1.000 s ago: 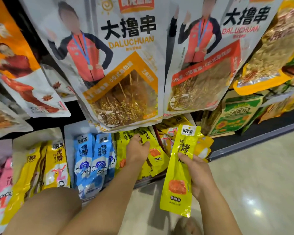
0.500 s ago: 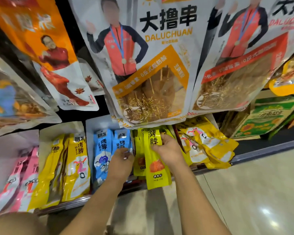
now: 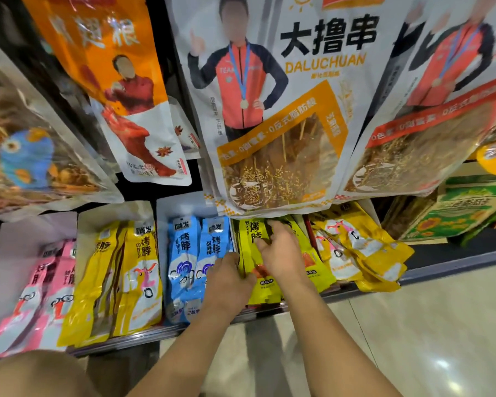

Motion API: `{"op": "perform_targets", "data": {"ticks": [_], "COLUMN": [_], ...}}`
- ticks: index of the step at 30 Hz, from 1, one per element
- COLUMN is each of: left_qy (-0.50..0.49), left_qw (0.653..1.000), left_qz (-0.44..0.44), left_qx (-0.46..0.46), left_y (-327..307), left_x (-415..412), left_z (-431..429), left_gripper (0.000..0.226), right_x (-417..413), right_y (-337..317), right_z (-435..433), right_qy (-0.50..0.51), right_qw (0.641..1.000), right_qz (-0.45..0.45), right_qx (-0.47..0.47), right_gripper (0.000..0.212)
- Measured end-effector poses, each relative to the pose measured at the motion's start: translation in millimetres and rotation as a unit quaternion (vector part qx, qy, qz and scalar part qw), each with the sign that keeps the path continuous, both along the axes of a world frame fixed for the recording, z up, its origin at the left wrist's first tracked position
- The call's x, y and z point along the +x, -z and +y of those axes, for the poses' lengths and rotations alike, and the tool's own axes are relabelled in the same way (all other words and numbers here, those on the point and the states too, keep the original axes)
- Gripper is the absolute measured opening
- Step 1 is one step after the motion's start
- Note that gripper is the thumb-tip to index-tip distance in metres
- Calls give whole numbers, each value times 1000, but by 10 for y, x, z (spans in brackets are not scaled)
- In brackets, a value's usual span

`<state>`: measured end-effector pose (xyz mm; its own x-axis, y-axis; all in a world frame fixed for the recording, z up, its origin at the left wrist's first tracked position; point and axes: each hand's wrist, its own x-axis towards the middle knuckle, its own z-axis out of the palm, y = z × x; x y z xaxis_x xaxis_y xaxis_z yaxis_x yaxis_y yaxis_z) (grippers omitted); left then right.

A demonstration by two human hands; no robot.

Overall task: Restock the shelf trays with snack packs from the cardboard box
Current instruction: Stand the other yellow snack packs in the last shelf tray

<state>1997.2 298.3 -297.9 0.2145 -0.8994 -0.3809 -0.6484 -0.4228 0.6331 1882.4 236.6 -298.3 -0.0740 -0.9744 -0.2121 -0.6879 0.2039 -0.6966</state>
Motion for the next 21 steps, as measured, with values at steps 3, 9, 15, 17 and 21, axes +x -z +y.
{"op": "perform_targets", "data": {"ticks": [3,9,15,17,21], "left_qy": [28,89,87,81,64], "left_qw": [994,984,987,992,996], "left_qz": [-98,-154,-135,-100,-48], "left_qx": [-27,-7,-4,-14,-33], "left_y": [7,72,58,59,113], "left_x": [-65,-314,-418,-419,-376], "left_z": [21,165,202,197,218], "left_gripper": [64,82,75,72,74], "right_x": [-251,-742,-746,-725,-779], "right_y": [-111,-50,159,183,215], "right_z": [84,300,571,619,646], "right_qy": [9,34,30,27,20], "right_qw": [996,983,988,990,993], "right_qz": [66,177,135,115,84], "right_qx": [-61,25,72,72,75], "right_gripper": [47,61,52,50,50]}}
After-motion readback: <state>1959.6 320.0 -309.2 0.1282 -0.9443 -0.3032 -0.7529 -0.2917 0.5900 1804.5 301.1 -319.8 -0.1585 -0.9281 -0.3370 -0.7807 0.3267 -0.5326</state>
